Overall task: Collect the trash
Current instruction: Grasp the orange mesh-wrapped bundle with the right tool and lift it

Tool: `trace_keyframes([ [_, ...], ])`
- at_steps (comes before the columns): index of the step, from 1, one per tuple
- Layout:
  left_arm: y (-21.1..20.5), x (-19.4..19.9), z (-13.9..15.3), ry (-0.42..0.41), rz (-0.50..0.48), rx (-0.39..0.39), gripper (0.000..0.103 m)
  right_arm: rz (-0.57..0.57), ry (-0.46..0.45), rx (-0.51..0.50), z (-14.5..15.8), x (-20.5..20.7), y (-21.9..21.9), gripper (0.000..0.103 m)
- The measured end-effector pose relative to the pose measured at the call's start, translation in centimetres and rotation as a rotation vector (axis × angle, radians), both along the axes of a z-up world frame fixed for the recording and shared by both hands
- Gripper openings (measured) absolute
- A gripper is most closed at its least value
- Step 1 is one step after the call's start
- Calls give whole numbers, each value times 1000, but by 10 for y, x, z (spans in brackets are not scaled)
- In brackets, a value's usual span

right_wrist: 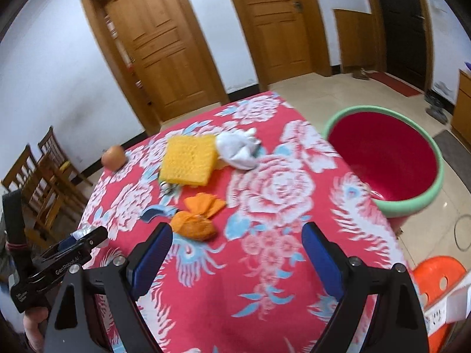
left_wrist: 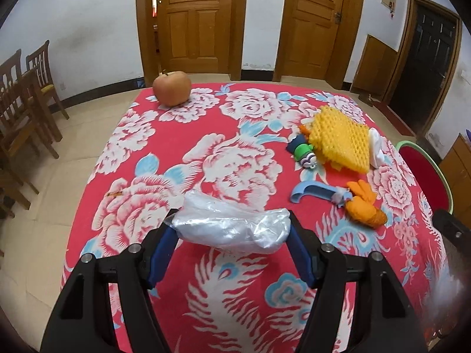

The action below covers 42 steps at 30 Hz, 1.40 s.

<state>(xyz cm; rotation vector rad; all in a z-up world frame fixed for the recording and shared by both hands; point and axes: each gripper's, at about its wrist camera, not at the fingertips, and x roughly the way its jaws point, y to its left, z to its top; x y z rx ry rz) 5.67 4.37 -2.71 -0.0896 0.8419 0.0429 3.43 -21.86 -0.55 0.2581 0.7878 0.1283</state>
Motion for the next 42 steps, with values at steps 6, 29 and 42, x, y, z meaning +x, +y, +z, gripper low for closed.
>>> trace_keyframes([
  [6, 8, -2, -7, 11, 20, -6, 70, 95, 27, -53, -16, 16, 33, 91],
  [29, 9, 13, -30, 65, 29, -21, 70, 204, 64, -98, -51, 55, 67, 61],
  [42, 5, 11, -23, 53, 25, -23, 70, 182, 73, -83, -47, 52, 54, 37],
])
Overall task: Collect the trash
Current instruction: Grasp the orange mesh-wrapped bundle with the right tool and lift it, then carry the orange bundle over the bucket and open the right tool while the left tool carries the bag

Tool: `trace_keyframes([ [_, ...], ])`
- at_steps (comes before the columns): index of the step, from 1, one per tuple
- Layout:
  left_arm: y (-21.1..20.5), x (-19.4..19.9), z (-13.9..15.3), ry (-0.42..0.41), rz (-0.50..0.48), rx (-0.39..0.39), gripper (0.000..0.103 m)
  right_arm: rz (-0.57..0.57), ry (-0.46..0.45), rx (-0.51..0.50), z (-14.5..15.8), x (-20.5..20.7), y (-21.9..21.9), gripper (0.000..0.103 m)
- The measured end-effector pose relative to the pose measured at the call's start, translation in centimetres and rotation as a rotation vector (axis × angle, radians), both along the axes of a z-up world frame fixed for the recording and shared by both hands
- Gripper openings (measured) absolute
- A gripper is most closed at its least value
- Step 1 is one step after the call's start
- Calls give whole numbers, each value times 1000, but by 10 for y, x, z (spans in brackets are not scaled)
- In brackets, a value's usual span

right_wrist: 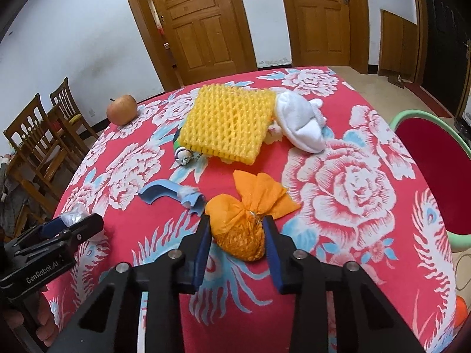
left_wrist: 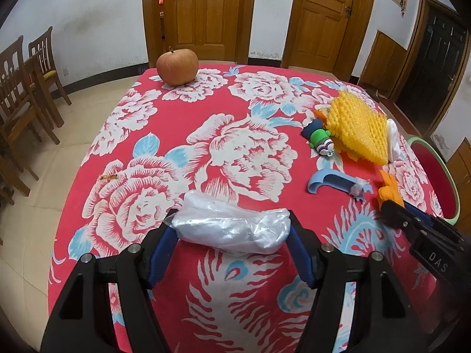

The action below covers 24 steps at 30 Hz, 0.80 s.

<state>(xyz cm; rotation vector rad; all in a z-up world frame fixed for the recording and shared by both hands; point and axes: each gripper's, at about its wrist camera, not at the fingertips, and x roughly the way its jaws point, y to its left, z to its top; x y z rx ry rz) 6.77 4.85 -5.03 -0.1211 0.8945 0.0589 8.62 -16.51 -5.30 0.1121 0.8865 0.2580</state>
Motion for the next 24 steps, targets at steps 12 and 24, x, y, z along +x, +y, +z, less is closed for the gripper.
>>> trace_keyframes([
  [12, -29, -3, 18, -27, -52, 19, 70, -80, -62, 52, 25, -22, -42, 37],
  [24, -69, 1, 37, -52, -121, 47, 70, -162, -114, 94, 44, -34, -85, 37],
])
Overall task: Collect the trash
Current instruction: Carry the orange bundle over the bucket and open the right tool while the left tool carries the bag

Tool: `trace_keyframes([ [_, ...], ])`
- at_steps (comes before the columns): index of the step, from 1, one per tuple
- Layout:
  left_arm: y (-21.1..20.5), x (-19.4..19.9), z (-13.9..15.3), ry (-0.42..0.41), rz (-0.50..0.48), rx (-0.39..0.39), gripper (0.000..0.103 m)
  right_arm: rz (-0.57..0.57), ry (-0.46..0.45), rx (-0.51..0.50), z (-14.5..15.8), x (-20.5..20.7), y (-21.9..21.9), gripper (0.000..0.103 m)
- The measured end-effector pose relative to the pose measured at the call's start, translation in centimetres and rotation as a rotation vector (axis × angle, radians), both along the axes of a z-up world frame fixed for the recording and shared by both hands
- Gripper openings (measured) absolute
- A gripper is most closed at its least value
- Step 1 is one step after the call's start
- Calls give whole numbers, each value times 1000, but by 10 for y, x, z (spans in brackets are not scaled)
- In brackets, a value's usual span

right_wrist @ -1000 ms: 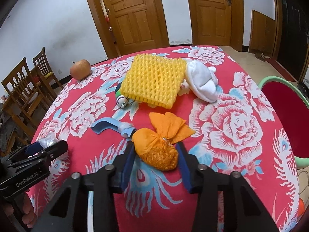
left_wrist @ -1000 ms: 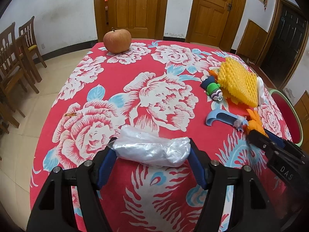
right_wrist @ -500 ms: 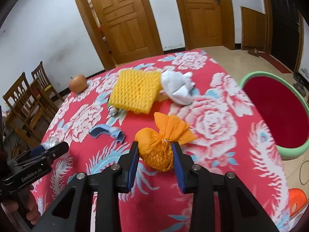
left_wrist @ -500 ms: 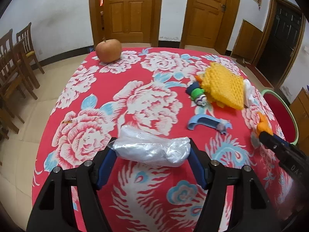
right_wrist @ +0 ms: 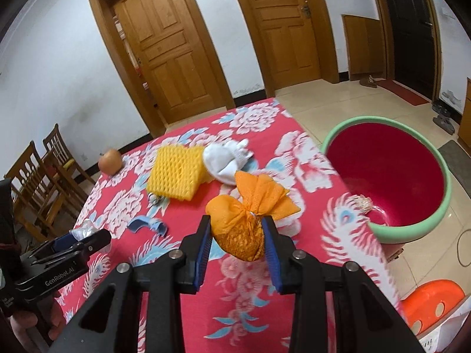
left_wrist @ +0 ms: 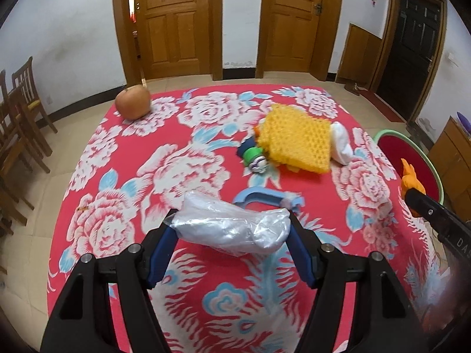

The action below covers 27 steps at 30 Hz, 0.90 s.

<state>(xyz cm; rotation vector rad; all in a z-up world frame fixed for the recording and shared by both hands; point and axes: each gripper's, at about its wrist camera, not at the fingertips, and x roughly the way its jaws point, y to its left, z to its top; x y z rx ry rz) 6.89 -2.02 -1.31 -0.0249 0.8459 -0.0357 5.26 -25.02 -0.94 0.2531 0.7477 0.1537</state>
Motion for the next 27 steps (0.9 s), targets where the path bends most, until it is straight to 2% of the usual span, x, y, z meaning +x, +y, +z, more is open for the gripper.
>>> trace_keyframes([
  [14, -72, 26, 10, -6, -147, 5, 70, -160, -11, 36, 5, -3, -70, 37],
  [27, -136, 51, 13, -2, -290, 2, 70, -342, 40, 45, -17, 13, -137, 39],
])
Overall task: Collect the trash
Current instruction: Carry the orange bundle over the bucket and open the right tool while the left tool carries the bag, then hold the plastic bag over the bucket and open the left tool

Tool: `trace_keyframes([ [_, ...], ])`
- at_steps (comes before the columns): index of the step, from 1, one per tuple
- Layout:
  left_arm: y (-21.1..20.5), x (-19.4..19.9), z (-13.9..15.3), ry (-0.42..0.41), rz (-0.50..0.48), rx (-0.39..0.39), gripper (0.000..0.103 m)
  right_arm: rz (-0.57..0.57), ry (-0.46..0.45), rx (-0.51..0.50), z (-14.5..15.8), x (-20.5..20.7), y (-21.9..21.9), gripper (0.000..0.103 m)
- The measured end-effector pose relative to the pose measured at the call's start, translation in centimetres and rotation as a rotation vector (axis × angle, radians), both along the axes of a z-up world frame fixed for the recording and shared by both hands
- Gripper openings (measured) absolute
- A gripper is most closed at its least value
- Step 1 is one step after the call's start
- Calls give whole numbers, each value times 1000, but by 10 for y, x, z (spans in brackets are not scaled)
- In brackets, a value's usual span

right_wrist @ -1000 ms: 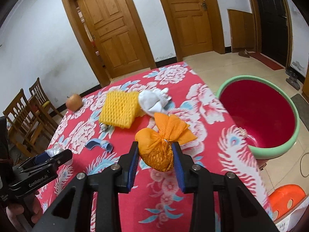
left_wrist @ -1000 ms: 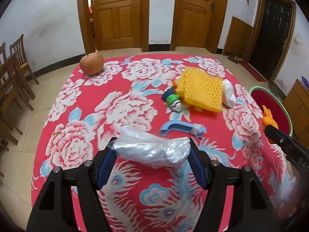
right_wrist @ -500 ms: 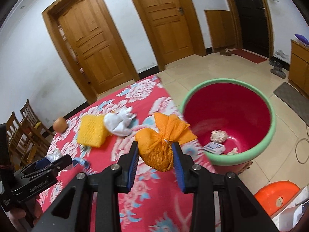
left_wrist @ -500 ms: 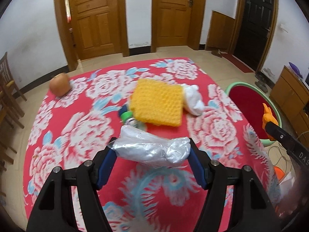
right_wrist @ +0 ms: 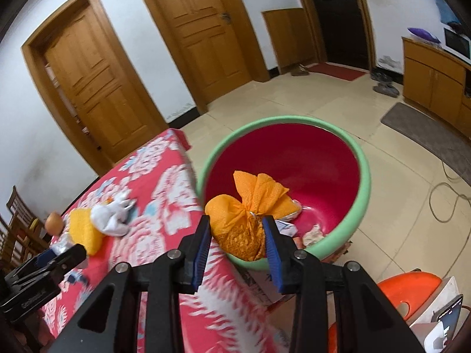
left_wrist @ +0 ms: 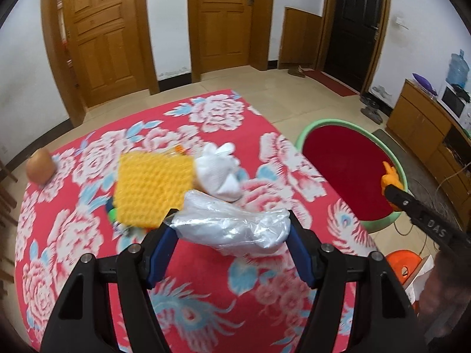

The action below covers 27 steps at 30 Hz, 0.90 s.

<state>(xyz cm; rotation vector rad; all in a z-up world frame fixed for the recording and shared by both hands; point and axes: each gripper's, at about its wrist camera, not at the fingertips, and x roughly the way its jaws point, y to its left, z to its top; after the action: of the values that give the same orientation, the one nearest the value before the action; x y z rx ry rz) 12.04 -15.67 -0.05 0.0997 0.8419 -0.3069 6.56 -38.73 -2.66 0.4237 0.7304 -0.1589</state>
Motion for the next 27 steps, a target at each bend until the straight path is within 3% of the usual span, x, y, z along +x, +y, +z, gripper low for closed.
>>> trace_keyframes([
  [6, -25, 12, -3, 11, -43, -2, 70, -59, 20, 10, -11, 8, -20, 50],
  [11, -46, 18, -6, 17, -83, 5, 70, -89, 12, 44, -15, 8, -36, 66],
  [27, -122, 34, -19, 30, -222, -12, 70, -185, -9, 121, -16, -21, -69, 88],
])
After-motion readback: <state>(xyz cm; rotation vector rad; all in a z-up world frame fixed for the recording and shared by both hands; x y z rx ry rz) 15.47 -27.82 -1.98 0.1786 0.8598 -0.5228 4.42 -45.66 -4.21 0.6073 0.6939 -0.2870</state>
